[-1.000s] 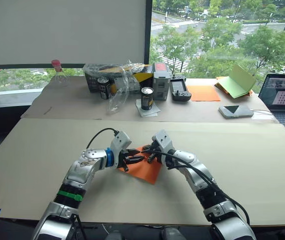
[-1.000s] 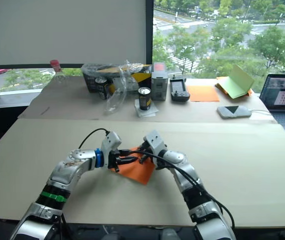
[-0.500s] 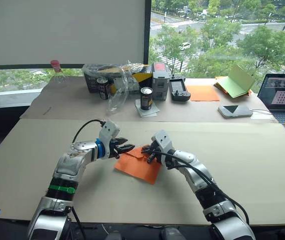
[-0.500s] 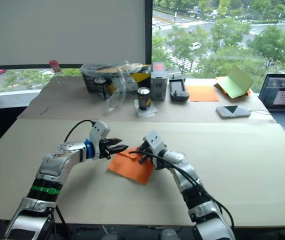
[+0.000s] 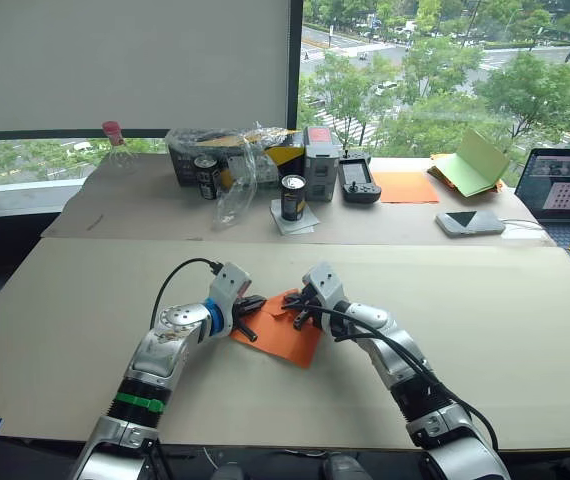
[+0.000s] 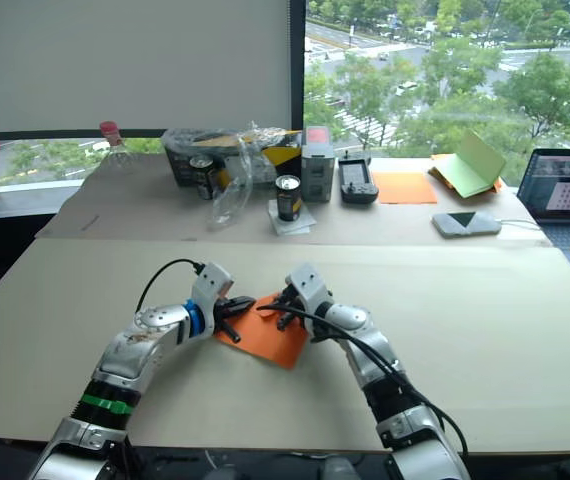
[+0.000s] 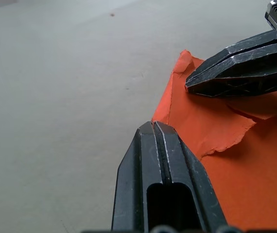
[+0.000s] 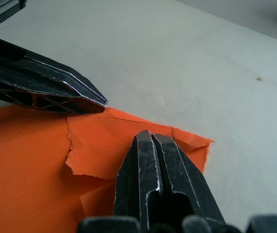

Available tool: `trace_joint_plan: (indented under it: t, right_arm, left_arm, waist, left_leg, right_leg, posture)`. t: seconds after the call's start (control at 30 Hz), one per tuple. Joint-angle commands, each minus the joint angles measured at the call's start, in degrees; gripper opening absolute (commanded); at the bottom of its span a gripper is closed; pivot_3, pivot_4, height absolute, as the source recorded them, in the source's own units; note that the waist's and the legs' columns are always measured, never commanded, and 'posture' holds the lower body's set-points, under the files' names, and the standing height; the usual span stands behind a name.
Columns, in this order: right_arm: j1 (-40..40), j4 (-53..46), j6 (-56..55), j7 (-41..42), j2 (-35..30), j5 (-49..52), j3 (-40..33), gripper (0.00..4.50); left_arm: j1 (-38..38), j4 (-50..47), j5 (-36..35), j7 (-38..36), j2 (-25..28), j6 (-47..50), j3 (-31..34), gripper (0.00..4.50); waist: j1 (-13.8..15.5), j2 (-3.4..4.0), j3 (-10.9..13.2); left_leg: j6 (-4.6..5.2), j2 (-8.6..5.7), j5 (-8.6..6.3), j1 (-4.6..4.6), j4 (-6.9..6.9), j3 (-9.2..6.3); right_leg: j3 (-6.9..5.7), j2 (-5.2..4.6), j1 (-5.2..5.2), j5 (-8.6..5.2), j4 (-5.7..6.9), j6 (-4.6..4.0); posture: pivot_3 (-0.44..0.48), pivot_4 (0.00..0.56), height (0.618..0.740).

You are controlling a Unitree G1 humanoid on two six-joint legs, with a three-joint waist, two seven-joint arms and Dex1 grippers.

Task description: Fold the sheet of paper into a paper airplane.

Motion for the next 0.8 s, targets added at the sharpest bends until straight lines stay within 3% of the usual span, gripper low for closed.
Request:
trace_joint_plan:
  t: [0.03,0.53,0.8]
  right_arm:
    - [-1.8,0.5,-1.3,0.3,1.1,-0.4,0.9,0.00]
    - [-6.2,7.4,-0.2,-0.5,3.8,-4.8,4.8,0.00]
    - [-6.3,9.0,3.7,-6.5,1.3,-5.3,0.9,0.00]
  left_arm:
    - [2.8,-0.1,0.9,0.4,0.2,1.4,-1.3,0.02]
    - [4.0,-1.6,0.1,0.7,-0.3,2.1,-1.5,0.02]
    - [4.7,-1.9,0.2,0.8,-0.5,2.0,-1.5,0.02]
  waist:
    - [-0.1,0.00,0.0]
    - [-0.4,0.03,0.0]
    - [-0.1,0.07,0.0]
  left_leg:
    - [0.00,0.00,0.00,0.01,0.00,0.00]
    - [0.00,0.02,0.00,0.05,0.00,0.01]
    - [-0.01,0.01,-0.01,0.74,-0.03,-0.02]
  right_leg:
    - [0.00,0.00,0.01,0.00,0.00,0.00]
    - [0.00,0.00,0.03,0.01,0.01,-0.01]
    - [-0.07,-0.01,0.87,-0.02,-0.19,0.03]
  posture:
    - [0.000,0.150,0.732]
    - [0.000,0.150,0.732]
    - [0.000,0.150,0.732]
